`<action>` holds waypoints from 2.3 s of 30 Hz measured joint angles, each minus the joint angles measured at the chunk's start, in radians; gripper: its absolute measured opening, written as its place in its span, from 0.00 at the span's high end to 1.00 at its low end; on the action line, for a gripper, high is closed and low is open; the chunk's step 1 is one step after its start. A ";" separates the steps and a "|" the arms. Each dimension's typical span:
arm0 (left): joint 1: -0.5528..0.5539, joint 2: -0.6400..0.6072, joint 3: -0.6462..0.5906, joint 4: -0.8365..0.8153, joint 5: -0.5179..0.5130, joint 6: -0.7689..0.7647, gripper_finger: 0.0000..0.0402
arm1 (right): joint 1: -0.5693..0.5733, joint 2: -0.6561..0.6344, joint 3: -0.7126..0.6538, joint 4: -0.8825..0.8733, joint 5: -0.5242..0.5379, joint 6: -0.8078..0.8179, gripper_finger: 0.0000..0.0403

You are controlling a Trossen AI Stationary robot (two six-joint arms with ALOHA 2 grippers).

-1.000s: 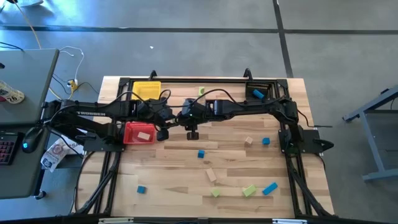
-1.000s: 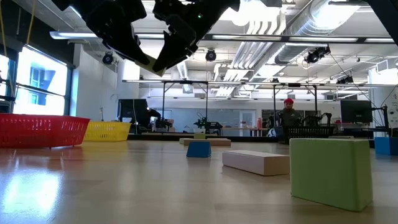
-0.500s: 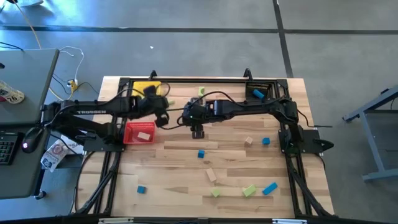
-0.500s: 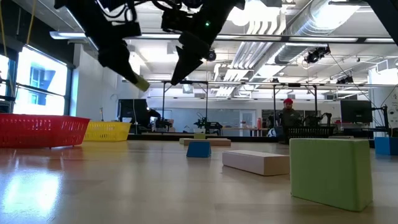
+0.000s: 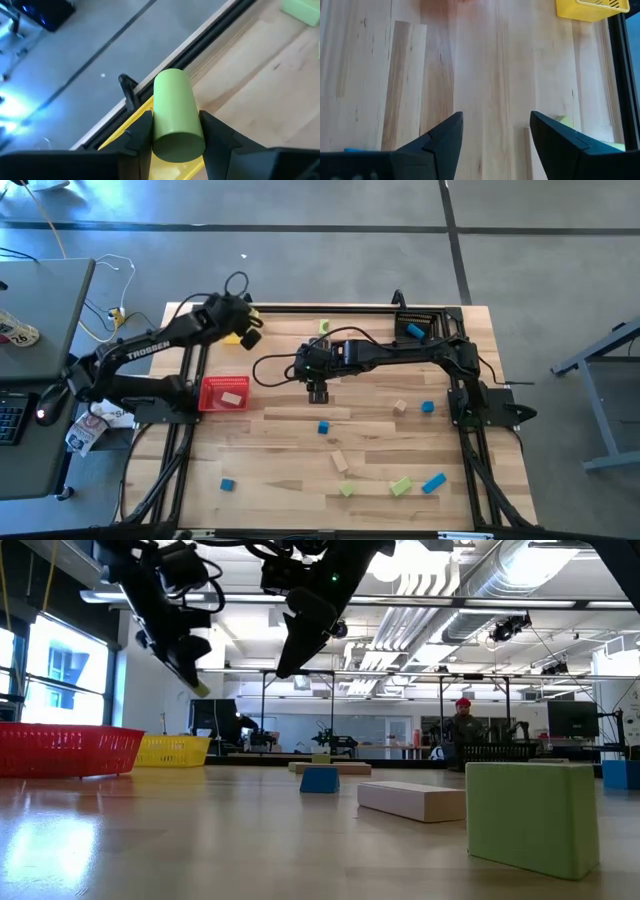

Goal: Sort & place blocks by color
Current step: Put the green block into the yellow bin, then put the brown block into the red bin

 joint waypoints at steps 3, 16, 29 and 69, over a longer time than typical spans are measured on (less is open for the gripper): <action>0.056 0.000 0.000 0.000 0.022 -0.014 0.73 | 0.000 0.000 0.000 0.000 -0.001 0.001 0.46; 0.131 0.168 0.000 -0.001 0.038 -0.051 0.73 | 0.000 0.000 0.000 -0.017 -0.002 0.027 0.46; 0.189 0.257 0.000 0.016 0.105 -0.045 0.71 | -0.001 0.001 -0.001 -0.088 0.001 0.029 0.46; -0.034 -0.043 0.095 -0.053 0.424 -0.071 0.56 | -0.233 0.001 -0.037 -0.156 -0.130 -0.062 0.46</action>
